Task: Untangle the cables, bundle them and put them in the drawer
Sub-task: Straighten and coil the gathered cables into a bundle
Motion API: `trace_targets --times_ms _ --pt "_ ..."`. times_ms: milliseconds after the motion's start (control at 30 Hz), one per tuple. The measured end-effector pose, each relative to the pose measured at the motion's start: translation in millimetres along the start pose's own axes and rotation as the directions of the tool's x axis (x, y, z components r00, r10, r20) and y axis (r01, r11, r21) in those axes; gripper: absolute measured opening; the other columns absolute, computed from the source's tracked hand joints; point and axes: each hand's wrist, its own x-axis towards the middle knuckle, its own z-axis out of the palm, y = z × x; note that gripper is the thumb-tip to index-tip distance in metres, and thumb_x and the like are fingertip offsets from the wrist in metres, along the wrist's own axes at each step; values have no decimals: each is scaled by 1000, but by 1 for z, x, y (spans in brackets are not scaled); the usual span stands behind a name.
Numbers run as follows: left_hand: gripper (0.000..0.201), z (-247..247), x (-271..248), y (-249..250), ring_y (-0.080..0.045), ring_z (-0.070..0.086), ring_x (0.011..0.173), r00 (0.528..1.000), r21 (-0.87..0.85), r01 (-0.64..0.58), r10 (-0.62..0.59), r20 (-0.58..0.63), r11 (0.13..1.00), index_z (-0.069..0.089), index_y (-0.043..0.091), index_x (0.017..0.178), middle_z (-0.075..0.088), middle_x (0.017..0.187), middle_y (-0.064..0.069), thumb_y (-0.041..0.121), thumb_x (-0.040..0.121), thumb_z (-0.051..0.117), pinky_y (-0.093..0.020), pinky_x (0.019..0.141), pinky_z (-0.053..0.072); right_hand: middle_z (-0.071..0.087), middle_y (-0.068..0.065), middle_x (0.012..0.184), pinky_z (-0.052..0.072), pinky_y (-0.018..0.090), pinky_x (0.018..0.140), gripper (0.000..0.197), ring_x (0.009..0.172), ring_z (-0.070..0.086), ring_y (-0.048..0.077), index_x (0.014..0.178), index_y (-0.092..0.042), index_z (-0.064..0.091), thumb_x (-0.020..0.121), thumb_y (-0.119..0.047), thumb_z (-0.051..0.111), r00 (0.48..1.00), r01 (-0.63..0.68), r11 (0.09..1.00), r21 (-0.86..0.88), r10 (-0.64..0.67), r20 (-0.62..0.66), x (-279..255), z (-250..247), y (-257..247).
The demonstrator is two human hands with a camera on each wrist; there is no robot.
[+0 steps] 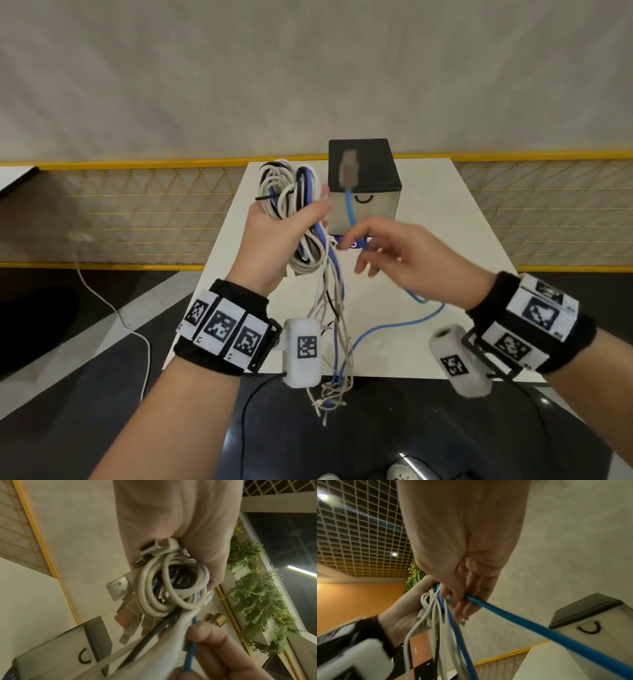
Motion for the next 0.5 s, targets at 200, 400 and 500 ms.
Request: trace_targets --times_ms 200,400,500 --pt "40 10 -3 2 -20 73 102 994 33 -22 19 108 999 71 8 114 77 105 -7 27 79 78 -43 96 56 55 -34 95 46 14 65 33 78 64 7 102 -23 55 92 6 43 994 22 990 -142 -6 110 -4 3 1" --pt "15 16 -3 -2 -22 74 77 992 74 -5 -4 123 997 74 7 91 76 83 -12 18 82 78 -32 74 59 66 -2 102 46 15 66 20 84 69 14 99 -12 39 94 6 44 994 -74 997 26 72 83 -9 -2 9" --pt "22 21 -3 -4 -20 74 80 991 79 -19 9 136 997 72 6 99 77 86 -10 13 80 80 -31 75 61 66 1 92 45 16 68 19 79 69 16 101 -10 37 94 4 48 998 -56 994 91 52 41 -10 0 10"
